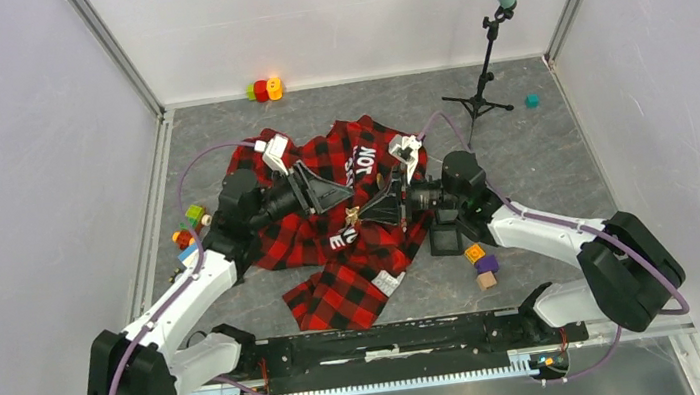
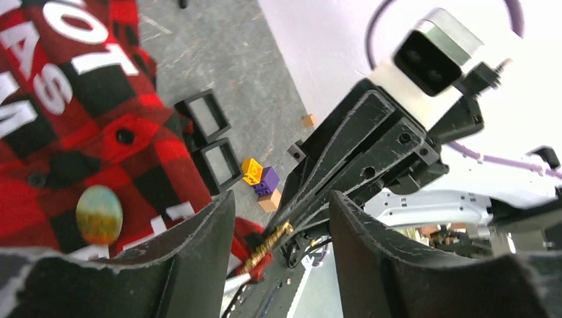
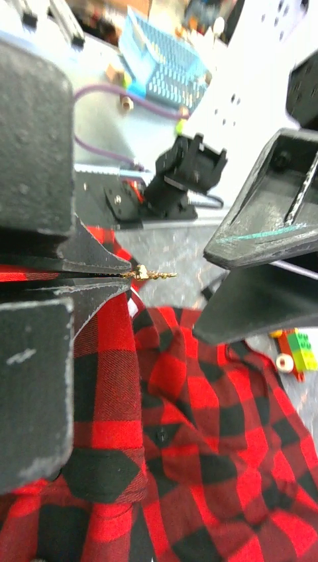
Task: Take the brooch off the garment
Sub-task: Remove the brooch from the clothes, then close the brooch.
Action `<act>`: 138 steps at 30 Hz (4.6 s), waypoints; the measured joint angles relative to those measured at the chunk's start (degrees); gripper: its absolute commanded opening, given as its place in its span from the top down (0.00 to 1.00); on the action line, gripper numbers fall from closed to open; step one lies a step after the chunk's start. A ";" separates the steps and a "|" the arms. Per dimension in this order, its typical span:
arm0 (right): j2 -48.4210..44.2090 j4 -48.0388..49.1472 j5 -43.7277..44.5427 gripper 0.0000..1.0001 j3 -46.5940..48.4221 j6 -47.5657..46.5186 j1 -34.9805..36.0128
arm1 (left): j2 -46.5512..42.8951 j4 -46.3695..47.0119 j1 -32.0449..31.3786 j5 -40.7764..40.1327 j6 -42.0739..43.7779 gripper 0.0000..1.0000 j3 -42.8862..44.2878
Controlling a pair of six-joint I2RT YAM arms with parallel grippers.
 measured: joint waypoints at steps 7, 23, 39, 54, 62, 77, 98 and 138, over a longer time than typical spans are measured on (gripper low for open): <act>0.00 2.03 -6.14 1.00 0.02 8.02 -1.18 | -0.59 16.87 0.00 6.49 0.79 0.46 -4.63; 0.28 4.09 -9.60 1.00 0.04 11.85 -3.21 | -3.69 20.72 -0.02 9.90 3.02 0.56 -11.17; 1.97 5.29 -11.47 0.75 0.09 14.14 -3.65 | 0.42 21.31 -2.93 11.96 3.67 0.98 -11.87; -2.95 8.04 -7.74 0.58 -4.28 12.57 -3.98 | -2.01 19.69 -3.72 7.43 5.07 0.98 -12.79; -6.05 2.95 -4.26 0.57 -5.75 1.64 -3.43 | -3.39 17.09 -3.78 3.67 5.35 0.98 -12.87; -0.37 -4.04 -2.21 1.00 -5.53 -6.08 0.92 | -3.89 9.70 -4.15 -0.33 10.86 0.98 -12.07; 6.99 -8.24 1.38 1.00 4.28 -3.19 -6.12 | -1.40 -6.08 -10.38 -20.79 25.59 0.98 -9.31; -2.34 -9.42 11.13 0.37 2.89 -21.05 -9.60 | 1.18 -33.16 -0.61 -2.93 22.60 0.98 20.24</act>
